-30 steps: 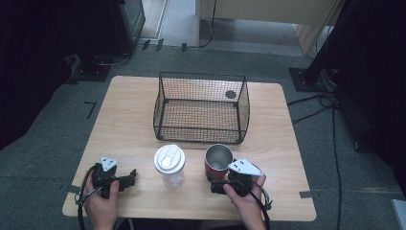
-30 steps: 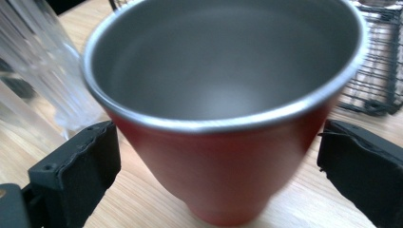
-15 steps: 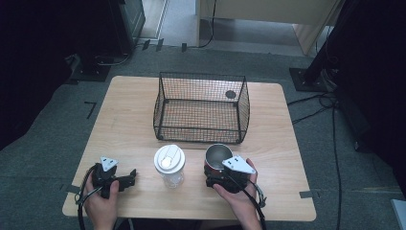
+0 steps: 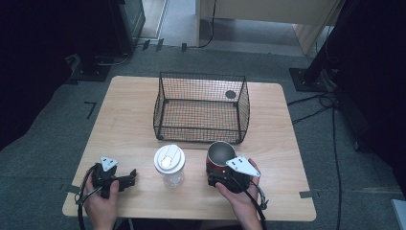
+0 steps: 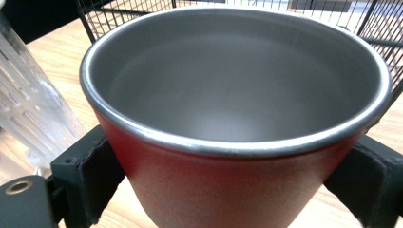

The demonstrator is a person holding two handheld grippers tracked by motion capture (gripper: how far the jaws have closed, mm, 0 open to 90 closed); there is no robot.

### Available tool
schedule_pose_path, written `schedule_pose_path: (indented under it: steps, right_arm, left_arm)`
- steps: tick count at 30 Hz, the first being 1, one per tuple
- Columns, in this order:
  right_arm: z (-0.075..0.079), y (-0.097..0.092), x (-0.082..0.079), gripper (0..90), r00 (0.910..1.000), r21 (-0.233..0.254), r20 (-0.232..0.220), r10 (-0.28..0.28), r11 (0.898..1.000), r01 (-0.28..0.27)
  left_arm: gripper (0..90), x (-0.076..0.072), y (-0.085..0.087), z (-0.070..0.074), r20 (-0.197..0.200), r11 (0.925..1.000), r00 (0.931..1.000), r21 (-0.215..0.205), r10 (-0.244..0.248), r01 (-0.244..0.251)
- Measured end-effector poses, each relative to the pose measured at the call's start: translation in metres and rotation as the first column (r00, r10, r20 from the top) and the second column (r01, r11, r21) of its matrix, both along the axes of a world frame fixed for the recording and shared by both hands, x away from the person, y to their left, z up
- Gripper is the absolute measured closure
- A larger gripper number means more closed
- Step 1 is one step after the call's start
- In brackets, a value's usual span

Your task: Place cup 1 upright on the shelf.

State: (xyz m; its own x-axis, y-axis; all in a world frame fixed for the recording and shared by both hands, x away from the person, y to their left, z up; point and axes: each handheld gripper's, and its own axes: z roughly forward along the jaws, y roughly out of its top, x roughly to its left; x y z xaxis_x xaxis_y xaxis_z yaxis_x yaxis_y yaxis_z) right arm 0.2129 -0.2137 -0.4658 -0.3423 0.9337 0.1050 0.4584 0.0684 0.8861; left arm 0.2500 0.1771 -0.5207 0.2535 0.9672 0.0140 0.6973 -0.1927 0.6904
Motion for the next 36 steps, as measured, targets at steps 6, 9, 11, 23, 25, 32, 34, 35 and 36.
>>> schedule_pose_path:
  steps: [6, 9, 11, 23, 25, 32, 34, 35, 36]
  right_arm:
    - [0.008, -0.002, -0.001, 7.6, 0.9994, 0.004, 0.035, -0.007, 1.0, 0.007]
    - [0.012, -0.003, -0.001, 7.6, 0.9985, 0.004, 0.054, -0.008, 1.0, 0.008]
    - [0.015, -0.003, -0.001, 7.6, 0.9977, 0.007, 0.068, -0.007, 1.0, 0.007]
    - [0.037, -0.001, 0.003, 7.6, 0.9903, 0.023, 0.139, -0.003, 1.0, 0.0]
    - [0.041, -0.001, 0.004, 7.6, 0.9886, 0.023, 0.15, -0.005, 1.0, 0.001]
    - [0.054, -0.002, 0.009, 7.5, 0.983, 0.036, 0.182, -0.024, 0.999, 0.018]
    - [0.057, -0.002, 0.01, 7.6, 0.9813, 0.038, 0.19, -0.029, 0.999, 0.022]
    - [0.059, -0.002, 0.012, 7.5, 0.9806, 0.04, 0.193, -0.031, 0.999, 0.024]
    - [0.06, -0.002, 0.013, 7.5, 0.9803, 0.042, 0.194, -0.034, 0.999, 0.026]
  left_arm:
    - [0.0, 0.0, 0.0, 0.0, 0.0, 1.0, 1.0, 0.0, 0.0, 0.0]
    - [0.0, 0.0, 0.0, 0.0, 0.0, 1.0, 1.0, 0.0, 0.0, 0.0]
    - [0.0, 0.0, 0.0, 0.0, 0.0, 1.0, 1.0, 0.0, 0.0, 0.0]
    - [0.0, 0.0, 0.0, 0.0, 0.001, 1.0, 1.0, 0.0, 0.001, -0.001]
    - [0.0, 0.0, 0.0, 0.0, 0.001, 1.0, 1.0, -0.002, 0.001, -0.001]
    - [0.0, 0.0, 0.0, 0.0, 0.001, 1.0, 1.0, -0.001, 0.001, -0.001]
    - [0.0, 0.0, 0.0, 0.0, 0.001, 1.0, 1.0, -0.002, 0.002, -0.002]
    - [0.0, 0.0, 0.0, 0.0, 0.001, 1.0, 1.0, -0.002, 0.001, -0.001]
    - [0.0, 0.0, 0.0, 0.0, 0.002, 1.0, 1.0, -0.002, 0.001, -0.001]
